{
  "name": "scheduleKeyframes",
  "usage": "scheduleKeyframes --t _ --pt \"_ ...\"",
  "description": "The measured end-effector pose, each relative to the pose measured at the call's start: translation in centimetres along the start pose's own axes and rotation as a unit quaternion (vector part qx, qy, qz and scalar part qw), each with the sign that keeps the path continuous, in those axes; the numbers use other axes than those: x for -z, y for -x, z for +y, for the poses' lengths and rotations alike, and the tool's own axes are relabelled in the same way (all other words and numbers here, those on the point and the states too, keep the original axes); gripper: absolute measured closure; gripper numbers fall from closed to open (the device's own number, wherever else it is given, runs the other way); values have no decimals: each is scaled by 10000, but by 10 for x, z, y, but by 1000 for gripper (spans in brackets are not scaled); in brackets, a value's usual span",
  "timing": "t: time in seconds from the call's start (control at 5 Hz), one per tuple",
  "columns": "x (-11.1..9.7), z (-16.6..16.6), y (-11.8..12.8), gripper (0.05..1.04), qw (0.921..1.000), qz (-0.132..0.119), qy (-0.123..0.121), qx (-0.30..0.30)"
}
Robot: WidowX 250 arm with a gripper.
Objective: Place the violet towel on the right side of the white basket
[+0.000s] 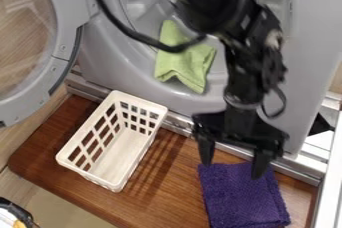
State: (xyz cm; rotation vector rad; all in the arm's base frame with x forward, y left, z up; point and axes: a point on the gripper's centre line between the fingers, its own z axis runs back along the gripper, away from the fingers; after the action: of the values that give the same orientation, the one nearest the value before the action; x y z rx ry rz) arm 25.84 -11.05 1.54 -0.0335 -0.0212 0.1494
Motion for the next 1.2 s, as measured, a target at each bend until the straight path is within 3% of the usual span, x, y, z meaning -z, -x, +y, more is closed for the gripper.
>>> scheduleKeyframes --t 0.2,0.4,0.8,1.0,1.2 --pt "23 -1 -1 83 9999 -9 -106 -40" --pt "37 -2 -3 83 9997 -215 26 55" --pt "68 -12 -9 83 9980 -373 316 395" --pt "77 -19 -16 83 9973 -430 356 472" --pt "77 -28 -20 83 9940 -631 557 700"
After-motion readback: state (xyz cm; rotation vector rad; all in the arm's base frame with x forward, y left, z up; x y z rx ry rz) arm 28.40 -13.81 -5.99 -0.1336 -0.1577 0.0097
